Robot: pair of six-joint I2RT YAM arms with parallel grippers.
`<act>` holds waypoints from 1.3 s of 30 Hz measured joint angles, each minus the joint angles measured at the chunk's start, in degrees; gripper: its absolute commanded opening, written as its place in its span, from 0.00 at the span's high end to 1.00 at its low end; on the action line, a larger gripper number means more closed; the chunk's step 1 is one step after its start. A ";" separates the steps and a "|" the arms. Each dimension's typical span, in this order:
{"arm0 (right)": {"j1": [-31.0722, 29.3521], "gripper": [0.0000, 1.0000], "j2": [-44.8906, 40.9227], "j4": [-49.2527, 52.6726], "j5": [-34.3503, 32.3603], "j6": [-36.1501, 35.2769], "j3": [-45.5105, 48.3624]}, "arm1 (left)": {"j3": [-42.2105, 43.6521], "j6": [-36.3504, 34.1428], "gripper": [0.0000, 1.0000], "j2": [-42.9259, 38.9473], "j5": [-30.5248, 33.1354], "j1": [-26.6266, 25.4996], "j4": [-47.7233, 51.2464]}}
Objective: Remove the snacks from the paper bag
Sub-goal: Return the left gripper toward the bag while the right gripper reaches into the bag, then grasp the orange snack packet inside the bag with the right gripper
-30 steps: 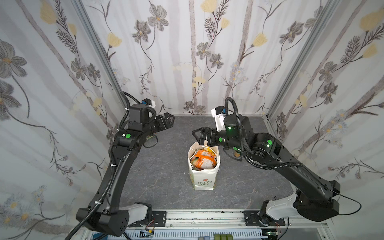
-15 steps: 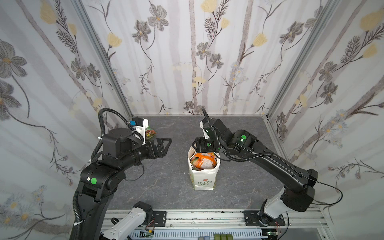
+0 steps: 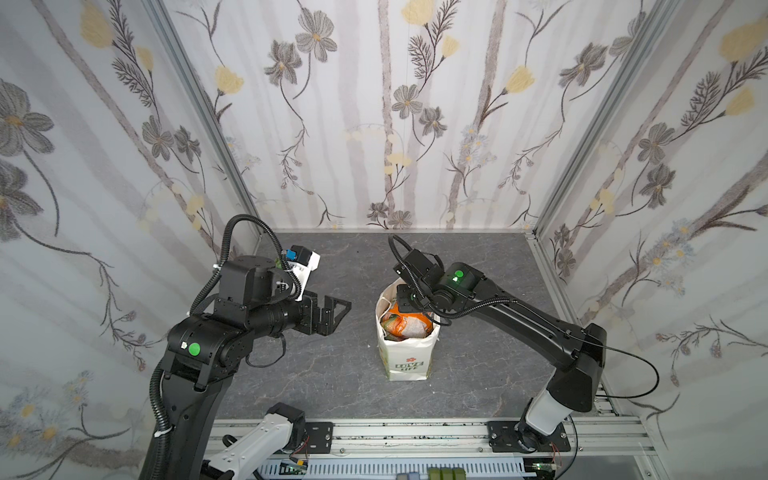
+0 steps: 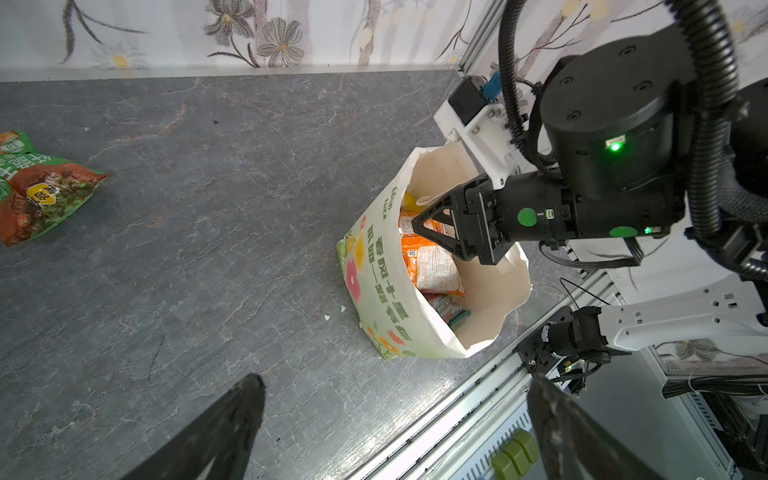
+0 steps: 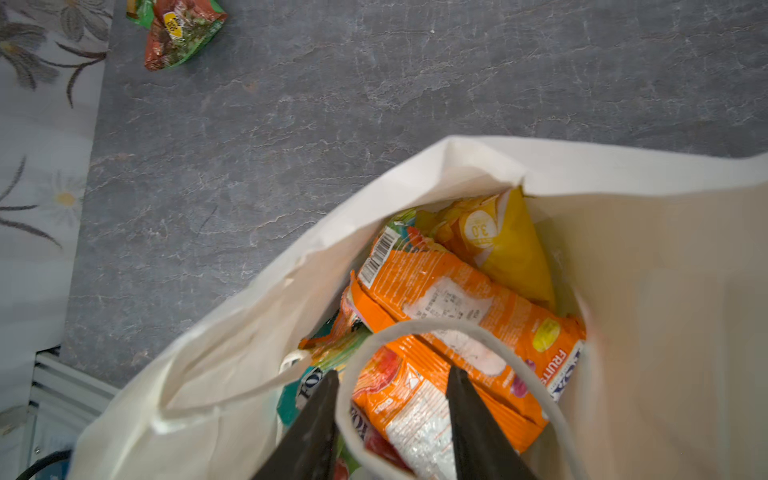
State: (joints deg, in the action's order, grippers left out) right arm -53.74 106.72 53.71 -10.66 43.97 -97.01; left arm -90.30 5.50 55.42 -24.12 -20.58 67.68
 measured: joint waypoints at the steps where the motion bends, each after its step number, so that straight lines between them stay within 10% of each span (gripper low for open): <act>1: 0.00 0.48 0.55 0.02 -0.68 0.24 0.00 | 0.00 -0.20 0.00 0.17 0.00 0.00 -0.26; 18: -0.20 0.39 9.18 -3.15 -12.07 2.89 3.34 | 4.63 2.62 0.00 -1.31 -1.66 0.00 -7.93; 31: -0.15 0.87 9.11 -10.60 -15.06 1.79 8.20 | 9.55 11.85 0.00 -3.45 -1.14 0.00 -13.77; 39: -0.15 1.00 4.26 -10.10 -12.13 0.24 9.27 | 13.44 16.22 0.00 -6.43 0.63 0.00 -15.80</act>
State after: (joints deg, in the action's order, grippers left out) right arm -53.89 110.98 43.62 -22.79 44.21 -87.74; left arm -76.86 21.71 48.99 -23.49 -20.58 51.88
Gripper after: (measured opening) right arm 0.062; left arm 0.997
